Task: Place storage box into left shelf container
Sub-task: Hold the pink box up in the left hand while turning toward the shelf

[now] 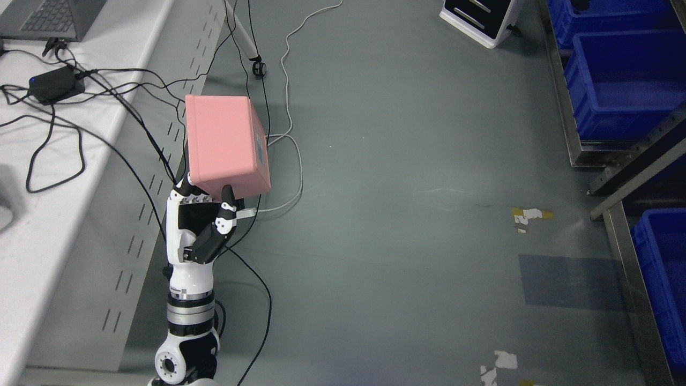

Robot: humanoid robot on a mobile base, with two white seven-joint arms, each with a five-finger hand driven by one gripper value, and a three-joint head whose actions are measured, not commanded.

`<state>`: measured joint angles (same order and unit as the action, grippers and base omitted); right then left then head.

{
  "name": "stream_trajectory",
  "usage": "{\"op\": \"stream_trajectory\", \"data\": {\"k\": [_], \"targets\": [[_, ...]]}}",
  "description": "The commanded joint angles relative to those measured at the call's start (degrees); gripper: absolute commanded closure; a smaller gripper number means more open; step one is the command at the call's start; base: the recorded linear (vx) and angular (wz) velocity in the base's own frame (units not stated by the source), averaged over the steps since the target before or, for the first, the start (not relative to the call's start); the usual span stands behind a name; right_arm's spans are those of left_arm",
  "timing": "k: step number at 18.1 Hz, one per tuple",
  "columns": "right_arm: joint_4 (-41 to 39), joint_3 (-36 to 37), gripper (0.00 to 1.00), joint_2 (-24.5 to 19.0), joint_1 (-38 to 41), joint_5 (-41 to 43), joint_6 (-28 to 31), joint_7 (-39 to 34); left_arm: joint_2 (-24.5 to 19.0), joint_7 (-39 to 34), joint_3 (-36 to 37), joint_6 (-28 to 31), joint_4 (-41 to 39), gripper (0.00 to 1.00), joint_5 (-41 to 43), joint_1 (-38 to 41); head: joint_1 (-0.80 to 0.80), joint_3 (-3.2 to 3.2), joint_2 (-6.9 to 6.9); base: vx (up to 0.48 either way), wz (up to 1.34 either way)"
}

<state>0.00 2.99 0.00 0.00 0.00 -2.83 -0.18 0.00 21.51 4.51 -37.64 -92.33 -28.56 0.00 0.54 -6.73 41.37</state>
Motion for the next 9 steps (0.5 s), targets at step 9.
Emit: {"op": "stream_trajectory", "data": {"k": [9], "targets": [[-1.0,0.0,0.0,1.0,-0.27,1.23,0.02,0.36,-1.0,0.11,1.99,-1.12,3.47,0.96,0.0,0.79,0.0,0.0,0.0,0.378,-0.19]]}}
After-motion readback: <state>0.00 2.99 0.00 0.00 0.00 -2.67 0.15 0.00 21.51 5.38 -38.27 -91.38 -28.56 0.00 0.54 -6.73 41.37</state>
